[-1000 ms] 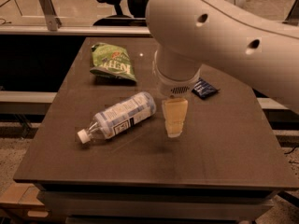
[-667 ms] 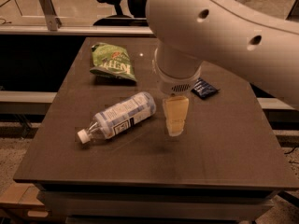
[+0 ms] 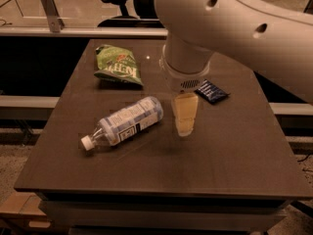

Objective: Place blue plastic bottle upright

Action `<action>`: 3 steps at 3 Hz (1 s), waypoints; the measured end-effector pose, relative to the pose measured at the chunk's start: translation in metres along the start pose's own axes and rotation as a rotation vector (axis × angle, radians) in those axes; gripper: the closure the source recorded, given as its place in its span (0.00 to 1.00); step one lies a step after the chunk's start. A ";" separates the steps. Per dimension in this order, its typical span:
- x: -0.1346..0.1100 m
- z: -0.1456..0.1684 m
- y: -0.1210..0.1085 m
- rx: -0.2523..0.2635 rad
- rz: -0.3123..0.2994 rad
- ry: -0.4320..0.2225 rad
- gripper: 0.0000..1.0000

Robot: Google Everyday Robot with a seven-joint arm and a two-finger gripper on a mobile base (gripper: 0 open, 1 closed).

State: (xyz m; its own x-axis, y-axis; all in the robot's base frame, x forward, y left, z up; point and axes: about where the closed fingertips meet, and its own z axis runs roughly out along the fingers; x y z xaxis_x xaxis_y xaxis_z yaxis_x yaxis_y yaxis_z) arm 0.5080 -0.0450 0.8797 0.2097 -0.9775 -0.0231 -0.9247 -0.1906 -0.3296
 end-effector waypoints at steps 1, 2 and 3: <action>-0.006 0.003 -0.004 -0.025 -0.034 -0.030 0.00; -0.028 0.007 -0.003 -0.055 -0.104 -0.115 0.00; -0.056 0.009 0.001 -0.082 -0.158 -0.178 0.00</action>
Offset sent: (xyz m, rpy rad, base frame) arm -0.0079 0.0575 -0.0107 0.1337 0.1325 0.2698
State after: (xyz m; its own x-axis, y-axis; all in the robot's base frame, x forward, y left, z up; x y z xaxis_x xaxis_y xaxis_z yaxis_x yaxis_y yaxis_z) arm 0.4980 0.0107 0.8725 0.3993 -0.9052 -0.1457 -0.8972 -0.3531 -0.2651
